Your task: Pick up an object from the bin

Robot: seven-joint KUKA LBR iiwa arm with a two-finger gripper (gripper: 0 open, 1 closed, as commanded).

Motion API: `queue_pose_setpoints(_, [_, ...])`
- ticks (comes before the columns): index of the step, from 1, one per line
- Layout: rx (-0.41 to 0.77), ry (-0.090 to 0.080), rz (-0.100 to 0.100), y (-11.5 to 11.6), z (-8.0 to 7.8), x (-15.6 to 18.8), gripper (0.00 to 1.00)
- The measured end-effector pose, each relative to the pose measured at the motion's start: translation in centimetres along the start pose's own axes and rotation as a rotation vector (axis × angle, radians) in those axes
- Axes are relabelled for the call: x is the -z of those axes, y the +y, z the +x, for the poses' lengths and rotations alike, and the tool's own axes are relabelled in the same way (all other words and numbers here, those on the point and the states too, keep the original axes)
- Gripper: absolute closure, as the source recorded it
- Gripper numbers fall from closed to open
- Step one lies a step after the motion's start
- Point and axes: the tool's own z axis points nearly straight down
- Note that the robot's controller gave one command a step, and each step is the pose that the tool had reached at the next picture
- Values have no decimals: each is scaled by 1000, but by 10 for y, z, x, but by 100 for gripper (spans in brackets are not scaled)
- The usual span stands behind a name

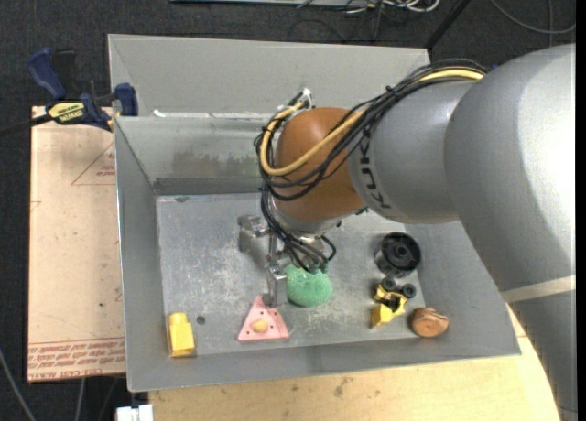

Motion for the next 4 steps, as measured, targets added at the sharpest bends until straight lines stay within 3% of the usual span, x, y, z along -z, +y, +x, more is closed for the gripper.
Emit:
queue_pose_setpoints(1, [0,0,0,0,0,0,0])
queue_pose_setpoints(2, [50,6,-1,-34,35,20,0])
queue_pose_setpoints(3, [48,5,3,-58,36,31,0])
queue_pose_setpoints(4, [52,3,0,-65,28,4,100])
